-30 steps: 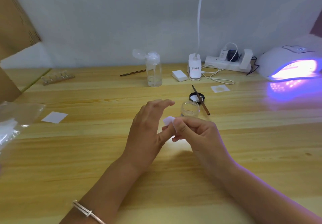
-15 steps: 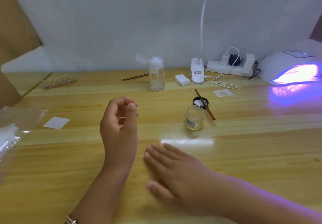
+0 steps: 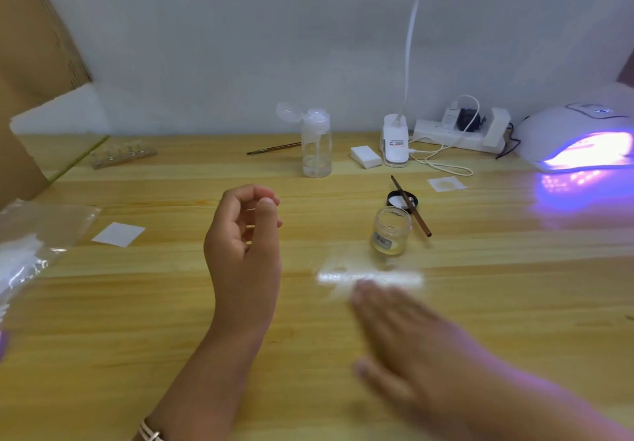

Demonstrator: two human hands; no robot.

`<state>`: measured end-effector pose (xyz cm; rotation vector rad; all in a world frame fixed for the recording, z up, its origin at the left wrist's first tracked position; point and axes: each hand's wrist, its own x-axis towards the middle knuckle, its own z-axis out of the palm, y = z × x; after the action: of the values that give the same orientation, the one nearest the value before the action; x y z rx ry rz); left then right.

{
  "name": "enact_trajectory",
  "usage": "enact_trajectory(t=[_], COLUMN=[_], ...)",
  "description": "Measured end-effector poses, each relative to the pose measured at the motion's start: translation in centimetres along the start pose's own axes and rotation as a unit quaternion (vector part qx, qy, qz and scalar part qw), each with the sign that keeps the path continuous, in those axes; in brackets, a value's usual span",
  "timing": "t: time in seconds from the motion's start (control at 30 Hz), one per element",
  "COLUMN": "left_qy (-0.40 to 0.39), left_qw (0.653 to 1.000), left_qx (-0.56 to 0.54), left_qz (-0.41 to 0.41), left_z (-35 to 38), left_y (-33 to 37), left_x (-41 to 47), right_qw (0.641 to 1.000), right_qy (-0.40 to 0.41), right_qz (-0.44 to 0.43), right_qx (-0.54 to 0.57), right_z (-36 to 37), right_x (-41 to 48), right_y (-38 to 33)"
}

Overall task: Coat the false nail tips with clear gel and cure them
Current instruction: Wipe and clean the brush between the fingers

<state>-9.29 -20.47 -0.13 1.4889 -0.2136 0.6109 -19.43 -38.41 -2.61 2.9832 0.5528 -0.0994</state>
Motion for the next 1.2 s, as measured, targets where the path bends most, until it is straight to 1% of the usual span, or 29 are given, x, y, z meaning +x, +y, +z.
enact_trajectory(t=[0.03, 0.07, 0.1, 0.17, 0.2, 0.23, 0.3, 0.33, 0.37, 0.4, 0.47, 0.57, 0.6, 0.63, 0.67, 0.73, 0.77, 0.83, 0.87, 0.93, 1.0, 1.03, 1.07, 1.1, 1.13, 1.17, 1.2], left_qy=[-0.004, -0.007, -0.010, -0.016, -0.020, -0.024, -0.032, -0.034, -0.036, -0.037, -0.036, -0.033, -0.036, -0.040, -0.045, -0.061, -0.068, -0.078, -0.081, -0.087, -0.091, -0.093, -0.093, -0.091, -0.090, -0.090, -0.091], left_qw=[1.000, 1.000, 1.000, 1.000, 1.000, 1.000, 0.999, 0.999, 0.999, 0.999, 0.999, 0.999, 0.999, 0.999, 0.998, 0.997, 0.997, 0.996, 0.995, 0.994, 0.994, 0.993, 0.993, 0.993, 0.993, 0.993, 0.993], left_qx=[-0.001, -0.001, -0.002, -0.005, -0.006, -0.005, 0.003, 0.009, 0.014, 0.018, 0.018, 0.005, 0.003, 0.004, 0.008, 0.019, 0.024, 0.035, 0.040, 0.052, 0.058, 0.059, 0.060, 0.060, 0.058, 0.055, 0.052], left_qz=[-0.001, -0.001, -0.001, -0.002, -0.004, -0.005, -0.005, -0.006, -0.008, -0.010, -0.020, -0.033, -0.034, -0.034, -0.032, -0.031, -0.031, -0.031, -0.030, -0.029, -0.035, -0.040, -0.043, -0.044, -0.046, -0.047, -0.047], left_z=[0.1, 0.2, 0.3, 0.5, 0.6, 0.7, 0.8, 0.8, 0.8, 0.7, 0.6, 0.4, 0.5, 0.6, 0.7, 0.9, 1.0, 1.1, 1.1, 1.1, 1.1, 1.0, 0.8, 0.7, 0.6, 0.5, 0.6], left_y=[0.0, 0.1, 0.1, 0.1, 0.1, 0.0, -0.1, -0.2, -0.3, -0.5, -0.7, -0.9, -0.9, -0.8, -0.8, -0.7, -0.6, -0.7, -0.8, -0.9, -1.2, -1.3, -1.3, -1.3, -1.4, -1.4, -1.4], left_x=[0.0, 0.0, 0.0, 0.0, 0.0, -0.1, -0.2, -0.3, -0.3, -0.3, -0.3, -0.2, -0.2, -0.2, -0.3, -0.5, -0.6, -0.8, -0.8, -0.8, -0.9, -0.9, -0.8, -0.8, -0.8, -0.8, -0.8], right_qw=[0.999, 0.993, 0.986, 0.971, 0.971, 0.974, 0.983, 0.987, 0.992, 0.995, 0.996, 0.996, 0.992, 0.981, 0.962, 0.929, 0.913, 0.897, 0.897, 0.915, 0.953, 0.969, 0.979, 0.983, 0.984, 0.982, 0.977], right_qy=[0.020, -0.014, -0.035, -0.048, -0.037, -0.033, -0.024, -0.014, -0.010, 0.023, 0.052, -0.005, -0.003, -0.002, 0.000, -0.026, -0.041, -0.059, -0.052, -0.006, 0.068, 0.087, 0.089, 0.071, 0.071, 0.073, 0.076], right_qz=[0.049, 0.114, 0.158, 0.222, 0.220, 0.201, 0.107, 0.050, 0.005, -0.019, 0.001, 0.083, 0.123, 0.185, 0.256, 0.358, 0.396, 0.428, 0.425, 0.379, 0.263, 0.191, 0.135, 0.101, 0.093, 0.114, 0.158], right_qx=[-0.001, 0.012, 0.025, 0.071, 0.083, 0.099, 0.149, 0.154, 0.126, 0.092, 0.072, 0.036, 0.034, 0.064, 0.095, 0.090, 0.088, 0.097, 0.108, 0.135, 0.136, 0.127, 0.129, 0.137, 0.137, 0.132, 0.124], right_z=[0.1, 0.0, -0.3, -0.8, -0.7, -0.9, -0.7, -0.3, 0.1, 0.5, 0.8, 0.4, 0.7, 0.7, 1.0, 1.9, 2.1, 2.0, 2.0, 1.7, 2.2, 2.6, 3.0, 3.0, 3.2, 3.3, 3.3], right_x=[-0.5, -1.3, -1.9, -2.0, -1.7, -1.0, 0.8, 1.5, 1.7, 1.8, 0.7, -2.8, -3.8, -4.6, -5.7, -7.3, -7.4, -6.3, -5.2, -2.8, -2.1, -2.5, -3.0, -3.8, -4.3, -4.6, -4.7], right_y=[2.4, 4.4, 5.9, 6.8, 5.9, 4.3, -0.6, -3.3, -5.5, -6.7, -6.2, -0.2, 2.9, 6.4, 9.8, 15.9, 18.2, 20.8, 20.8, 18.6, 14.6, 12.7, 11.3, 11.0, 12.0, 13.8, 16.3])
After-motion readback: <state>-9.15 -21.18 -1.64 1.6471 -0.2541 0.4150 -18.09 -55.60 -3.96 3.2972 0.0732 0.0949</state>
